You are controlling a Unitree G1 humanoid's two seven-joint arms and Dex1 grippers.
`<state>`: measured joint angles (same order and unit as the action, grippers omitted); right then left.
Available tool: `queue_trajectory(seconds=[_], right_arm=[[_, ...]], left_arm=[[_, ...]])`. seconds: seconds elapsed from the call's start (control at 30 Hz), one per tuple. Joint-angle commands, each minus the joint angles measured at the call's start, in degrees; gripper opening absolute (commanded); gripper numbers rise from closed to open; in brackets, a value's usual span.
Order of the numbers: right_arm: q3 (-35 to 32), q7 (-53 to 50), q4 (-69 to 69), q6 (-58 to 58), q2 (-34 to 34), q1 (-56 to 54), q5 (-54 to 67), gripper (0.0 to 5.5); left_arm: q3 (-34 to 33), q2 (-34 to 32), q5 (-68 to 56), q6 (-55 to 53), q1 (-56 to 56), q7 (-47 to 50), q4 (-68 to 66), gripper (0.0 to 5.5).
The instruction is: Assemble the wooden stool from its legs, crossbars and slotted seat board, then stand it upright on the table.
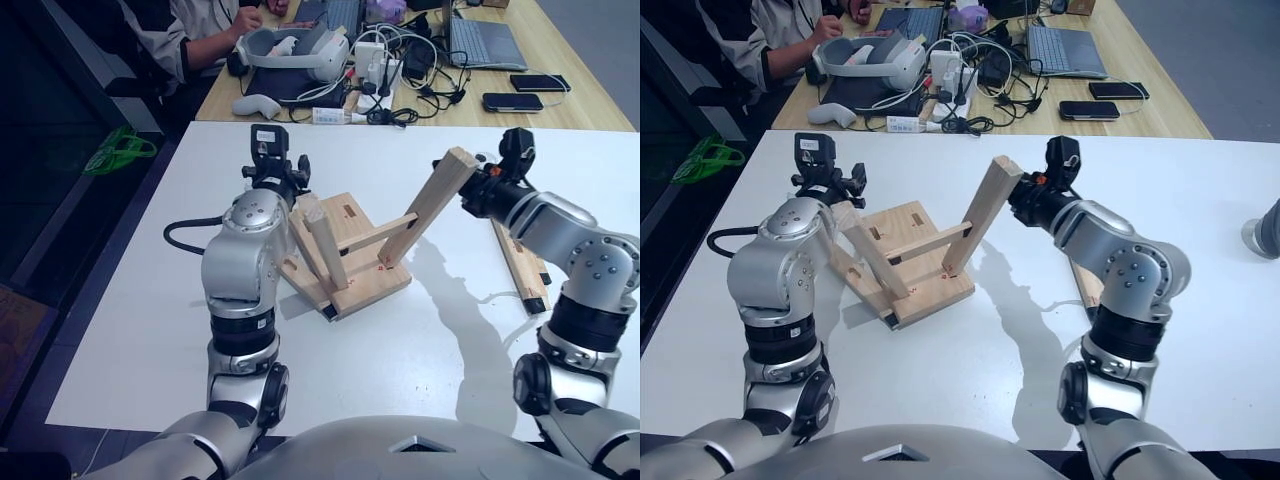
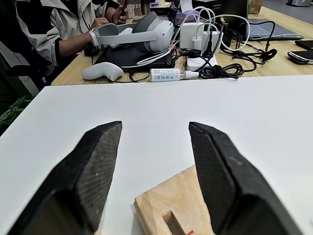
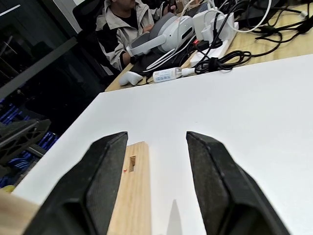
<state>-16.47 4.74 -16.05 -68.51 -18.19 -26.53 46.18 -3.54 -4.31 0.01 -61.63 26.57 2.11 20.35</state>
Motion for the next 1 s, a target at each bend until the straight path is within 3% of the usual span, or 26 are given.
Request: queue_trajectory(seconds=[0.03, 0.2, 0.47, 1.0], right_arm=[[3.3, 9.6, 2.0, 0.5, -10.5, 0.1, -2.0, 2.26], [3.1, 17.1, 6.3, 3.2, -16.8, -1.2, -3.9, 2.26], [2.1, 38.1, -4.0, -0.1, -25.1, 6.3, 8.7, 2.26], [0.3, 48.0, -9.3, -0.3, -30.2, 11.3, 17.7, 2.26]], left_arm=[[-1.8, -0.8, 0.0, 1.9, 2.2, 0.3, -2.5, 2.53], [-3.0, -0.7, -0.1, 4.3, 3.8, 0.5, -5.1, 2.53], [-2.5, -1.8, 0.0, 5.3, 3.3, -0.5, -5.6, 2.53], [-2.2, -1.8, -0.2, 5.5, 3.5, -0.4, -5.9, 2.53]])
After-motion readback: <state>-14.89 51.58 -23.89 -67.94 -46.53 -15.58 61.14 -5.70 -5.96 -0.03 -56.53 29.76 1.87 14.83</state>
